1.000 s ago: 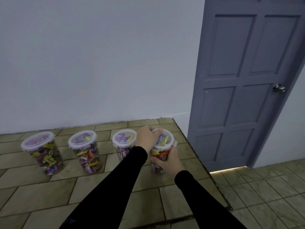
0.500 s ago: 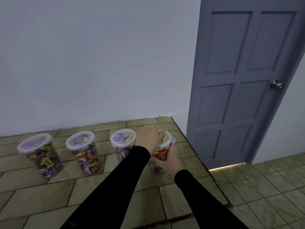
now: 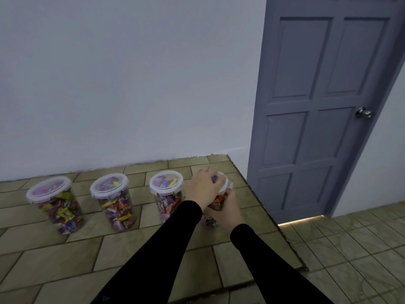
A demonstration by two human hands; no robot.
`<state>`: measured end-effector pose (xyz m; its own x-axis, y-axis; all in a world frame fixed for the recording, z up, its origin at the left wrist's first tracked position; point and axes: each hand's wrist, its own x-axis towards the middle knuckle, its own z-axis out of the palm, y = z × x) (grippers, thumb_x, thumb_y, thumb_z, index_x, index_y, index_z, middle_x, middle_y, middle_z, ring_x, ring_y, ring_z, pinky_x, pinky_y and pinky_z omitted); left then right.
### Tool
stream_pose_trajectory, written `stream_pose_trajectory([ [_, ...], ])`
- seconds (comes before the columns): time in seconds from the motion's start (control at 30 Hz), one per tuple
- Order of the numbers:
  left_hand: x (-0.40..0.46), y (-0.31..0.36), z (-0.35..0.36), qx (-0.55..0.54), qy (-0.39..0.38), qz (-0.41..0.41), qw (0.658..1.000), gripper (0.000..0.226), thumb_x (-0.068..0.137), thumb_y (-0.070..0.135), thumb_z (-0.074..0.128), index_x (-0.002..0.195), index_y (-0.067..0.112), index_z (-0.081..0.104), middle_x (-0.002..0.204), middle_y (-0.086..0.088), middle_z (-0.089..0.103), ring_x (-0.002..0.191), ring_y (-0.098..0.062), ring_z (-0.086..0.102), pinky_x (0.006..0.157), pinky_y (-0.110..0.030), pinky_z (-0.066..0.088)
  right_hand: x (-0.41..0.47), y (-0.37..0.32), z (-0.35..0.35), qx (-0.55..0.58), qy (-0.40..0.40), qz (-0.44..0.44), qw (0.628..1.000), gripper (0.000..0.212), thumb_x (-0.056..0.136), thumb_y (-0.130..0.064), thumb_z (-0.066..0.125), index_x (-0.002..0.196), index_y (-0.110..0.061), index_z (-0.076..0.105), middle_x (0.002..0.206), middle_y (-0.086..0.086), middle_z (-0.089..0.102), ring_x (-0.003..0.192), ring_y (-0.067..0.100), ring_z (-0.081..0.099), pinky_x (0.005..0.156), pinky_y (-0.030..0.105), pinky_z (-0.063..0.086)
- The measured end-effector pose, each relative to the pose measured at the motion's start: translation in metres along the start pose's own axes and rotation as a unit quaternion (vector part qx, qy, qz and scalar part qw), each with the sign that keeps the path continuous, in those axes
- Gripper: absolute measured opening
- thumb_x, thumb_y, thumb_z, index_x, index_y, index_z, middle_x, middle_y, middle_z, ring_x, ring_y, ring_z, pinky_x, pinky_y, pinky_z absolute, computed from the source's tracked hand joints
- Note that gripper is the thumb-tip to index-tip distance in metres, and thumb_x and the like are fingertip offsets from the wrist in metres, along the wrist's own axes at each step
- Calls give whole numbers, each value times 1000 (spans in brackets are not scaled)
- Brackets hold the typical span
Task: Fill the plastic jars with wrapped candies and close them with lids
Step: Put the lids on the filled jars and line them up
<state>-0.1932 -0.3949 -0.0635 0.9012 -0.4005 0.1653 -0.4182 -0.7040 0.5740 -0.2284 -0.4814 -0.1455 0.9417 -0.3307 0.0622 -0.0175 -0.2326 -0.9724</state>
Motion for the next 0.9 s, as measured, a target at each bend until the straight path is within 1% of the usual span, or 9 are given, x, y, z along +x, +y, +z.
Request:
stream_pose_trajectory([
  [0.1,-8,-1,-3,-14,67,6,998,46,98,36,45,137,12,48,154,-7,32,140,-20,30,110,-30,24,-15,-11,-1,26,41,-23,999,122,64,-3,85,151,-22,1,136,-5,40,123,8,43,98,21,38],
  [0.17,-13,-7,-4,11,129,6,992,42,98,31,46,132,8,52,144,-10,44,133,-23,39,104,-27,31,-22,-15,-1,-11,78,-54,995,121,65,-5,85,152,-19,3,144,-1,26,127,6,33,95,9,27],
  [0.27,-22,-14,-6,78,183,-2,980,32,97,34,47,103,6,62,101,-11,59,102,-25,53,76,-25,33,-32,-16,0,-126,118,-125,977,103,68,-20,84,147,-13,19,150,2,12,127,6,26,93,1,19],
  [0.37,-25,-11,-10,69,179,-31,981,34,95,35,50,93,4,65,88,-14,62,95,-27,56,74,-31,35,-37,-14,0,-194,149,-151,958,88,73,-29,77,144,-11,28,147,7,20,136,21,23,109,25,26],
  [0.43,-27,-8,-11,28,179,-47,982,30,93,33,54,88,6,66,86,-14,63,96,-28,58,79,-34,40,-38,-16,1,-241,169,-149,944,84,75,-32,72,144,-8,31,145,12,28,141,28,18,113,40,24],
  [0.5,-29,-8,-8,-31,192,-63,979,30,92,33,58,97,6,71,94,-15,67,101,-27,59,88,-34,45,-39,-19,5,-259,173,-125,942,83,77,-35,70,145,-10,31,142,11,33,140,28,21,112,42,25],
  [0.63,-29,-11,-4,-127,218,-105,962,41,87,35,66,111,2,69,108,-12,70,107,-24,60,97,-37,45,-39,-23,12,-190,184,-105,959,87,74,-29,73,147,-15,28,127,6,39,119,24,43,100,36,39],
  [0.8,-34,-16,-8,-125,193,-81,970,47,88,42,64,119,6,67,116,-8,67,111,-20,58,100,-31,42,-41,-23,10,-186,176,-108,961,83,71,-27,67,146,-15,32,120,5,41,112,23,45,101,40,37],
  [0.9,-38,-28,-15,-121,135,-63,981,57,85,49,65,128,11,62,118,-11,65,110,-25,57,100,-39,43,-38,-21,-1,-178,174,-128,960,76,63,-25,53,137,-10,45,118,7,46,111,22,44,99,39,37],
])
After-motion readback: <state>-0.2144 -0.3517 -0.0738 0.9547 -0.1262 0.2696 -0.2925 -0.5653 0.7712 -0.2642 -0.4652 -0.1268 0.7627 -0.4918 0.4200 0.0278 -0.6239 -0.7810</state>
